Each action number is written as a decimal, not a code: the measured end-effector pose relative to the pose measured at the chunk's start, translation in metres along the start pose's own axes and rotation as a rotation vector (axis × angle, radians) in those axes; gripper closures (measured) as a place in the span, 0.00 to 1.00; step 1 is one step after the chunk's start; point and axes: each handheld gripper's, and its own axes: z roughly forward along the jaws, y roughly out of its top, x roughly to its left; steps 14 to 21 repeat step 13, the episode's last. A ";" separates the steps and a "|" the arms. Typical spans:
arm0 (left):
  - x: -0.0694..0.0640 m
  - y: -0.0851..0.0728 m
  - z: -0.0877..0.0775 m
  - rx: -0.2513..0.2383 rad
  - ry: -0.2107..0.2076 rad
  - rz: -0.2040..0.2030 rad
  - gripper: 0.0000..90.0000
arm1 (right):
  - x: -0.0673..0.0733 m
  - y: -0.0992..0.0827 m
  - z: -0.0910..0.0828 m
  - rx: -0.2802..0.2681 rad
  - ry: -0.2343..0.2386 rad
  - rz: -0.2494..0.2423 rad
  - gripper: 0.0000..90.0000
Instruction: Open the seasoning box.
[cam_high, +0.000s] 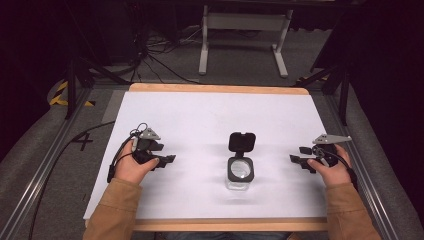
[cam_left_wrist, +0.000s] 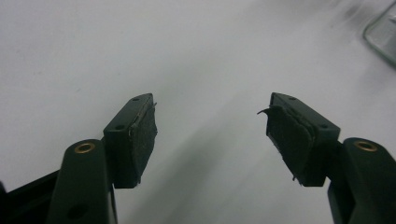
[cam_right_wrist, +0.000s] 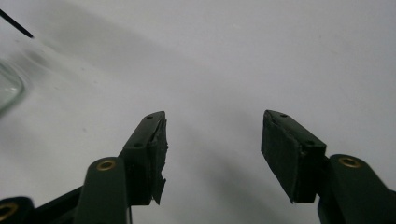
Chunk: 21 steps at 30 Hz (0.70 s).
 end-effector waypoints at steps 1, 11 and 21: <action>0.000 0.000 0.000 0.000 0.000 0.000 0.36 | 0.000 0.000 0.000 0.000 0.000 0.000 0.45; 0.004 -0.004 0.001 0.014 0.052 -0.061 0.34 | 0.001 -0.006 0.013 0.030 -0.023 0.055 0.41; 0.003 -0.002 0.003 0.032 0.042 -0.042 0.34 | 0.002 -0.006 0.013 0.050 -0.023 0.047 0.41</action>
